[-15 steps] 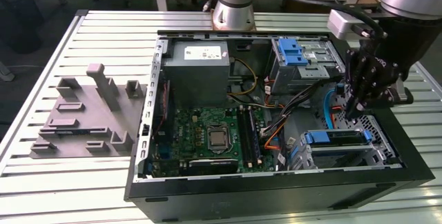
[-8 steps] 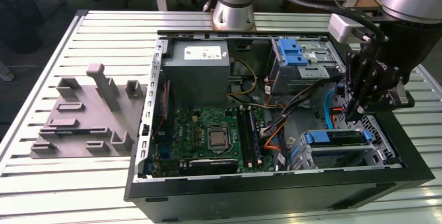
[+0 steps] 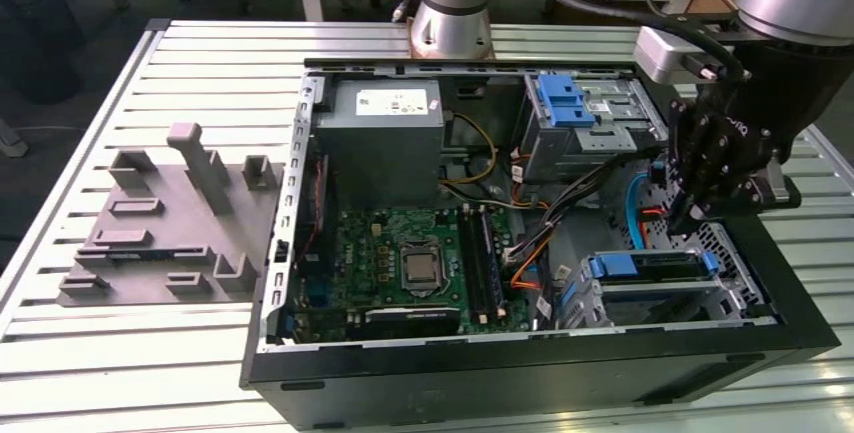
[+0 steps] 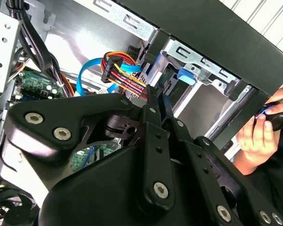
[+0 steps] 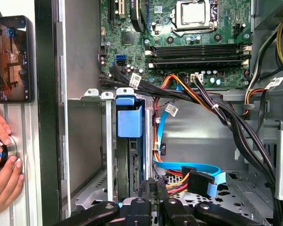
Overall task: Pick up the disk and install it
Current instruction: 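Insert the first disk wire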
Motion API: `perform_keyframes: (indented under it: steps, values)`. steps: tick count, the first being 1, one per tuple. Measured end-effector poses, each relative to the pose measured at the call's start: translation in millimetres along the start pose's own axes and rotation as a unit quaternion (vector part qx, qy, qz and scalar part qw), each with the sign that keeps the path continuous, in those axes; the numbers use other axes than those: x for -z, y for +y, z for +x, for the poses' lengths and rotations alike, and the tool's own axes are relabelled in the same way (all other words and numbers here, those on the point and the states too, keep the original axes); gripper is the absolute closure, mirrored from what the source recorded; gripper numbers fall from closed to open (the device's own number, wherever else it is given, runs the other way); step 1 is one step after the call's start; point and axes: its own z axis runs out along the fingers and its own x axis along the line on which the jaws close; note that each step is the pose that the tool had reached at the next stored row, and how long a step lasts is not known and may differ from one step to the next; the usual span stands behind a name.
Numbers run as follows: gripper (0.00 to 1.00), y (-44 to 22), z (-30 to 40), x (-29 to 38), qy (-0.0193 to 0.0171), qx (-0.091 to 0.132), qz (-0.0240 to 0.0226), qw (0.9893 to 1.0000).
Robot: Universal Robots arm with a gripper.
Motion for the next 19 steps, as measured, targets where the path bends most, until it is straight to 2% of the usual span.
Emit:
perform_keyframes:
  steps: [5,14,19]
  values:
    - [0.84,0.0,0.7,-0.5,-0.0015,-0.002,-0.0045,1.0000]
    - [0.84,-0.1,8.0,-3.8,-0.0045,-0.004,-0.0061,1.0000]
    - [0.84,0.0,8.0,-5.7,-0.0046,-0.004,-0.0062,1.0000]
